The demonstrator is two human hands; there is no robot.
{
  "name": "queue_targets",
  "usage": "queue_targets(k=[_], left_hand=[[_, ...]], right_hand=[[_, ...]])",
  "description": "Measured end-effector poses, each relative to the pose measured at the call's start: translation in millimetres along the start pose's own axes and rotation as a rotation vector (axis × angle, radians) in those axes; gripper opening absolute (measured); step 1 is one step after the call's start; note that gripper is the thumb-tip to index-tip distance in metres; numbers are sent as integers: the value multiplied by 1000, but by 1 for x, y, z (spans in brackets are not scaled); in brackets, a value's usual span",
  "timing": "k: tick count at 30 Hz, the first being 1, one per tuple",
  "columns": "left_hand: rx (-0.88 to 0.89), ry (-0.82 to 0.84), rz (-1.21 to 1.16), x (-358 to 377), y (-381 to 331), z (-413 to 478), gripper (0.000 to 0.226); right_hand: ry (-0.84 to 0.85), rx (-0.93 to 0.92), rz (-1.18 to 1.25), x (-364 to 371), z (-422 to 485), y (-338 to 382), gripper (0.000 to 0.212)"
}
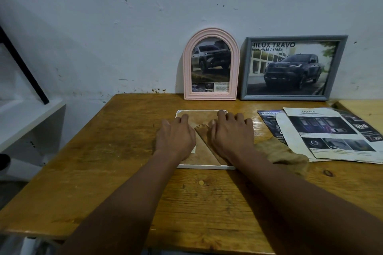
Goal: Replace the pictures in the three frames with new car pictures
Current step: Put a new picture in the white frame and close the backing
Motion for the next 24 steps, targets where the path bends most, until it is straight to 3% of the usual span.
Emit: queue_targets(k=[8,17,21,24], left_hand=[[5,20,23,-16,-5,-2,49],[-116,74,-518,-24,-15,12,50],[-180,278,-991,-30,-40,9,49],[-208,363,-1098,-45,-50,10,63]], right_hand=[[44,162,167,-1,-6,-12,42],[28,402,958,-41,26,-50,11],[74,324,1168,-100,44,-64,16],[222,192,1145,-128,49,-54,25]])
Point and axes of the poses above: each hand's wrist, its own z-axis towards the middle knuckle, its own x-axis out of the palm, y = z × x, the point moved 4 cm from there along z, towards the middle knuckle, and after that the axes turned 3 degrees about x, right-handed, at the moved point
